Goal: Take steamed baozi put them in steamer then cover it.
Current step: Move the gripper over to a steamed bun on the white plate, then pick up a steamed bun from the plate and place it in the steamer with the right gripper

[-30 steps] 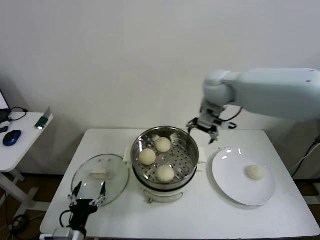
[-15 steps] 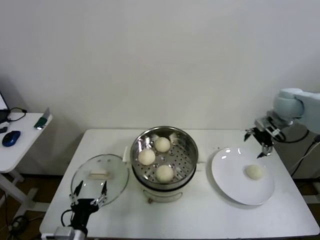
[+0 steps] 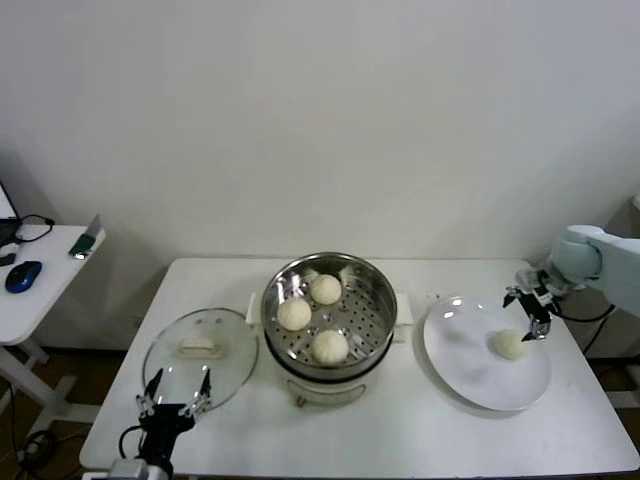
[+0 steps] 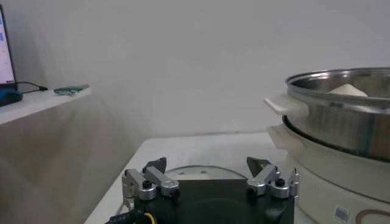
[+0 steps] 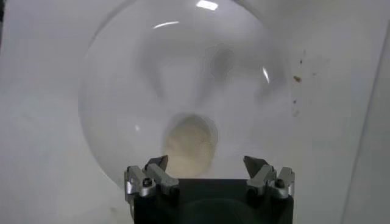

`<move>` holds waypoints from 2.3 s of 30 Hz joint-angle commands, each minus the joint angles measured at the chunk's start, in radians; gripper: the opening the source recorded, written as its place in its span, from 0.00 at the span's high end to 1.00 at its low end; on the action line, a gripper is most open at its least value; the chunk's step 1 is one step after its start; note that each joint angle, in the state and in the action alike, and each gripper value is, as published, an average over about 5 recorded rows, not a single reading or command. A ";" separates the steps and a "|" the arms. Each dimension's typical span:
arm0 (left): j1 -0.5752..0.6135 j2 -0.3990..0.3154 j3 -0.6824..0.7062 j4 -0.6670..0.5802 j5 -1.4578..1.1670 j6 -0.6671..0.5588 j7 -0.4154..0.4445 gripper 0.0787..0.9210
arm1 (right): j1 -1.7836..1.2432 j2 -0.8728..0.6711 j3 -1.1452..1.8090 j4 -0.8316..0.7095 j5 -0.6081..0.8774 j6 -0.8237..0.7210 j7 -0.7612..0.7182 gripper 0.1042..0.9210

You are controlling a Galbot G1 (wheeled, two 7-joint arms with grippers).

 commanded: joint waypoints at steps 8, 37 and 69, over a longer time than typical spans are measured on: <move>-0.001 0.000 -0.001 0.007 0.004 0.001 0.000 0.12 | -0.226 0.033 0.173 -0.124 -0.043 -0.029 0.025 0.12; -0.005 -0.002 0.002 0.007 0.003 0.001 -0.004 0.12 | -0.103 -0.003 0.106 -0.038 -0.003 -0.040 0.034 0.28; 0.000 0.011 -0.002 -0.032 0.000 0.017 0.009 0.12 | 0.632 0.419 -0.272 0.615 0.798 -0.428 0.268 0.28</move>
